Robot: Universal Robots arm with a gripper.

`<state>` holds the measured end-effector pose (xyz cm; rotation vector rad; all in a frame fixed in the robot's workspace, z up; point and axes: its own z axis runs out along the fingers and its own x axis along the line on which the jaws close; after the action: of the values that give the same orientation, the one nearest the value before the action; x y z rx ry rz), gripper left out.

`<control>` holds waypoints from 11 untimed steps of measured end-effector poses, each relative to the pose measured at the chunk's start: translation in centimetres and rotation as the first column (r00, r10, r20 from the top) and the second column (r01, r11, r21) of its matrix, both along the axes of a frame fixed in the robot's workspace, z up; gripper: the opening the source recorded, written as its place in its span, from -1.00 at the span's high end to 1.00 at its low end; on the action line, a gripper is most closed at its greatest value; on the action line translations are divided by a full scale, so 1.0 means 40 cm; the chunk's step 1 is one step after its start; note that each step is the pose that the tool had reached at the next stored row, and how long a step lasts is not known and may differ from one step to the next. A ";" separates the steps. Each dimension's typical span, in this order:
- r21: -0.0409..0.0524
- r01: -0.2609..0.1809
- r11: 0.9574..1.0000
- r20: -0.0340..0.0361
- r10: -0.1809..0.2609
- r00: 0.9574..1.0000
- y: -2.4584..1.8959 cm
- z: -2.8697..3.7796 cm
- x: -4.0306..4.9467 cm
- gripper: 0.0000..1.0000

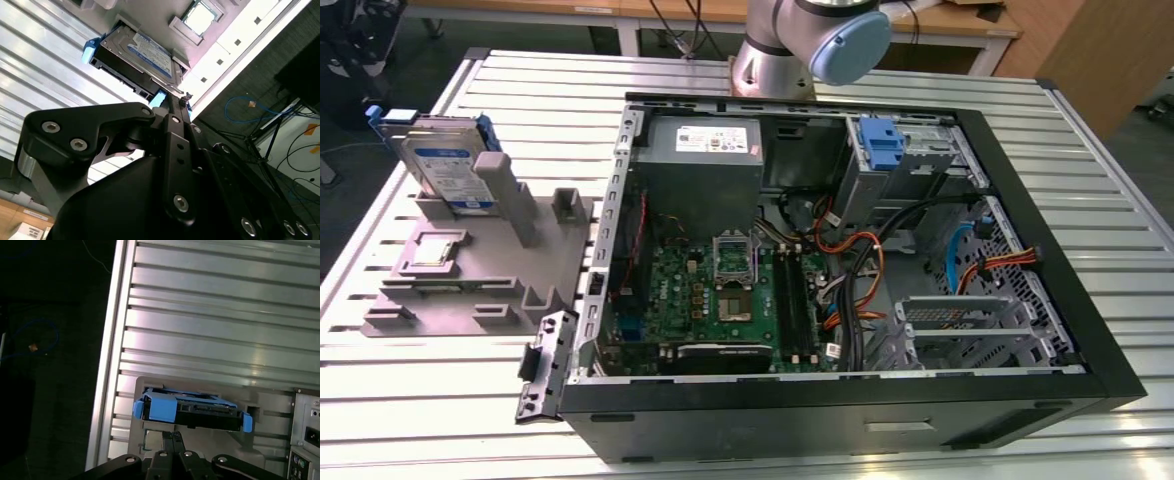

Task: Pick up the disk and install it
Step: 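Pick up the disk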

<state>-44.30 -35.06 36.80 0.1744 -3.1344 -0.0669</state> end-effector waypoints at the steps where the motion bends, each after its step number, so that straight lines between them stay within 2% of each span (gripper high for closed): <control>1: 0.000 -0.001 1.000 0.000 0.001 1.000 0.000 0.000 0.000 0.80; 11: 0.000 -0.002 1.000 0.000 0.002 1.000 0.000 0.000 0.000 0.80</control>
<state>-44.30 -35.07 36.79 0.1780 -3.1343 -0.0670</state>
